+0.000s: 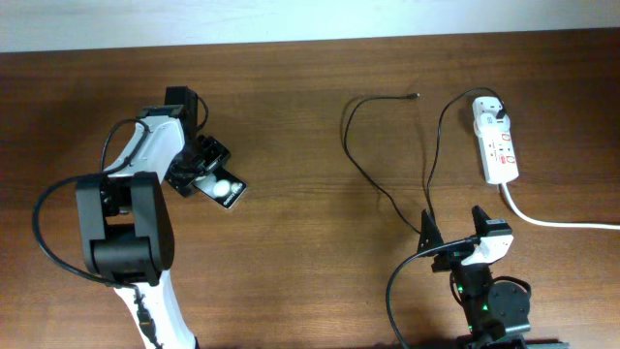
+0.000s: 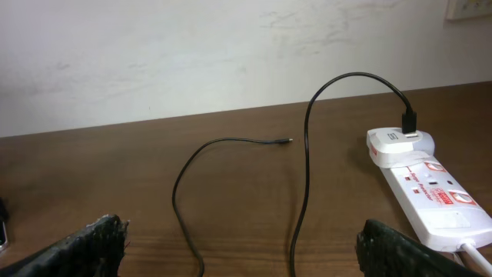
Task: Plug charger to phone and switch on socket
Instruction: 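Close the left gripper on the phone's long edges, then lift the phone with the left gripper and turn it upright, then reach the right gripper to the black cable's USB-C end, then grasp the cable plug with the right gripper and lift it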
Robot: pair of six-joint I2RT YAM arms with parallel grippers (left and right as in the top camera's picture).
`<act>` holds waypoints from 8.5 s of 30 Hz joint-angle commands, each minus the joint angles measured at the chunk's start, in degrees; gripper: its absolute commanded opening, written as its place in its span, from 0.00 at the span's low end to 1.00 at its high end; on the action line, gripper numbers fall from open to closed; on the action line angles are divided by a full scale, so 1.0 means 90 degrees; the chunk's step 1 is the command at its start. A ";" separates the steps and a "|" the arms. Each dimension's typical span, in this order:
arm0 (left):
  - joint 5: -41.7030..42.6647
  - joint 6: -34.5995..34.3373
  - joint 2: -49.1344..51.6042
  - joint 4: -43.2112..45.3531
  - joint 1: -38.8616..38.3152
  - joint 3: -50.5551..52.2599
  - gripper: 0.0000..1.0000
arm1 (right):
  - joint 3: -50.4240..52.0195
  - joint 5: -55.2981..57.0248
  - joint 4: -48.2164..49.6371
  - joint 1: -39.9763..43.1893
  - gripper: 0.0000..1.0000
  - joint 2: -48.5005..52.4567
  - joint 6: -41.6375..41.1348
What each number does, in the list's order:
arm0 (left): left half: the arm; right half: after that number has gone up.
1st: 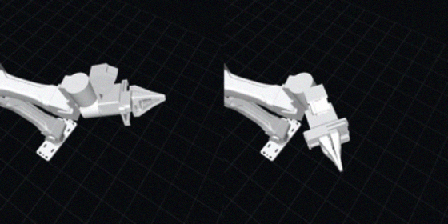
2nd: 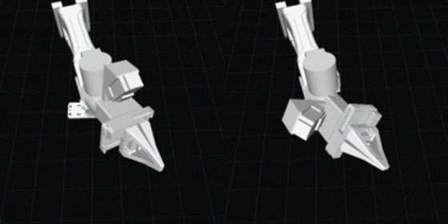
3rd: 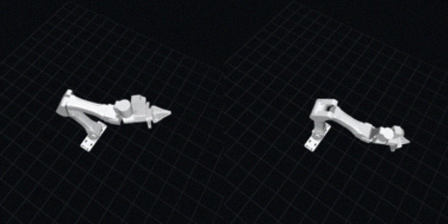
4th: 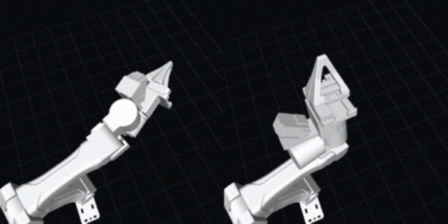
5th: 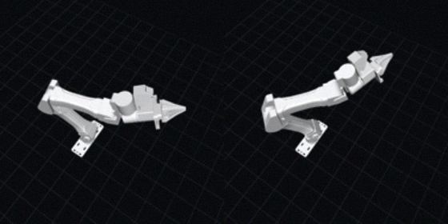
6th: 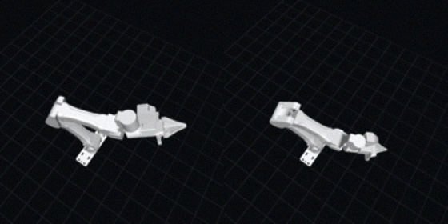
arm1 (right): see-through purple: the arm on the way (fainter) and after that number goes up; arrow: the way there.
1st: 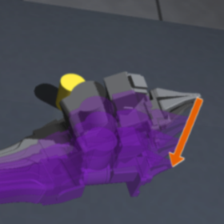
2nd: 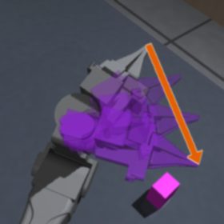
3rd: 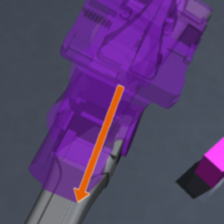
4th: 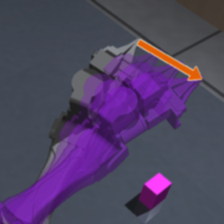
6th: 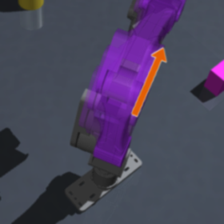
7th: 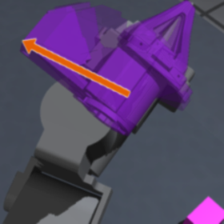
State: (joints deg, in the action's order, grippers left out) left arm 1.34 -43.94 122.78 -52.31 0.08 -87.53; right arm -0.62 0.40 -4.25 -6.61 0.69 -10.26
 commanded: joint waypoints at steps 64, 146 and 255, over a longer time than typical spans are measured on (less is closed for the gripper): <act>-0.0177 0.1005 0.0389 -0.1457 -0.0175 -0.1049 0.66 | 0.0034 -0.0015 -0.0034 -0.0056 0.99 -0.0036 0.0046; 0.8388 0.0075 -0.4500 -0.0571 0.0554 0.2348 0.61 | 0.0034 -0.1486 0.0075 -0.0056 0.99 -0.0032 -0.1319; 0.5333 -0.2042 -1.0438 -0.0146 0.1843 0.5382 0.99 | -0.6380 -0.3548 -0.1132 -0.3101 0.04 0.8335 -0.7919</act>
State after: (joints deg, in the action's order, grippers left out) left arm 47.86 -57.39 29.23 -53.76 16.58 -39.11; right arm -57.10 -28.71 -17.82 -34.59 74.50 -77.71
